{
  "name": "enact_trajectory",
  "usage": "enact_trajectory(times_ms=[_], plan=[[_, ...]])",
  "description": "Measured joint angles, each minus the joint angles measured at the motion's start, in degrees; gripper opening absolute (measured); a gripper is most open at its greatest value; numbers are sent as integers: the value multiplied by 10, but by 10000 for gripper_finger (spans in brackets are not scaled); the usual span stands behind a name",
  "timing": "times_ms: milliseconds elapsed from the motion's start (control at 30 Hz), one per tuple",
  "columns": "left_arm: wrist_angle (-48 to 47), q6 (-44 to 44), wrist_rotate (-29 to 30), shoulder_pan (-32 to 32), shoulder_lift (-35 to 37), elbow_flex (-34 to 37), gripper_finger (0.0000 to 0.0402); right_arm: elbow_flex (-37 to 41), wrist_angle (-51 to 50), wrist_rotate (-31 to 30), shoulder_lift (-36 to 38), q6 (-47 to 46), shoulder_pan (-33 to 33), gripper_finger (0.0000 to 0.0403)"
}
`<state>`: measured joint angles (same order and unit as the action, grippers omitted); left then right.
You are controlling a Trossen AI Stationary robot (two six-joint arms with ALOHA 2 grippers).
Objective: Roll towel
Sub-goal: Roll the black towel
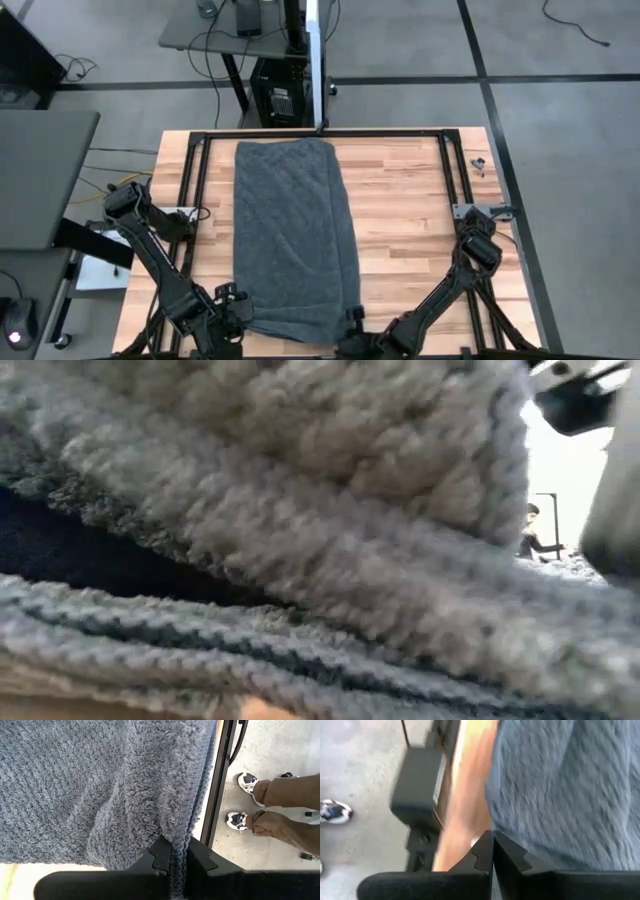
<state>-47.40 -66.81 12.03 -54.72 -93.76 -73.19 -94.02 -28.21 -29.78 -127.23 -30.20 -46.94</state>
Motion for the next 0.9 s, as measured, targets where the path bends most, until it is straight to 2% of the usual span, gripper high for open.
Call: enact_trajectory(times_ms=[167, 267, 633, 800, 900], plan=[[5, 9, -53, 0, 0, 0, 15, 0, -45, 0, 18, -4, -8, 0], [10, 14, -58, 0, 0, 0, 28, 0, -57, 0, 20, -14, -11, 0], [35, 54, -82, 0, 0, 0, 148, 0, -35, 0, 20, -59, -9, 0], [34, 57, -83, 0, 0, 0, 156, 0, -8, 1, 20, -58, -1, 2], [29, 52, -81, 0, 0, 0, 156, 0, 17, 1, 20, -53, 5, 24]])
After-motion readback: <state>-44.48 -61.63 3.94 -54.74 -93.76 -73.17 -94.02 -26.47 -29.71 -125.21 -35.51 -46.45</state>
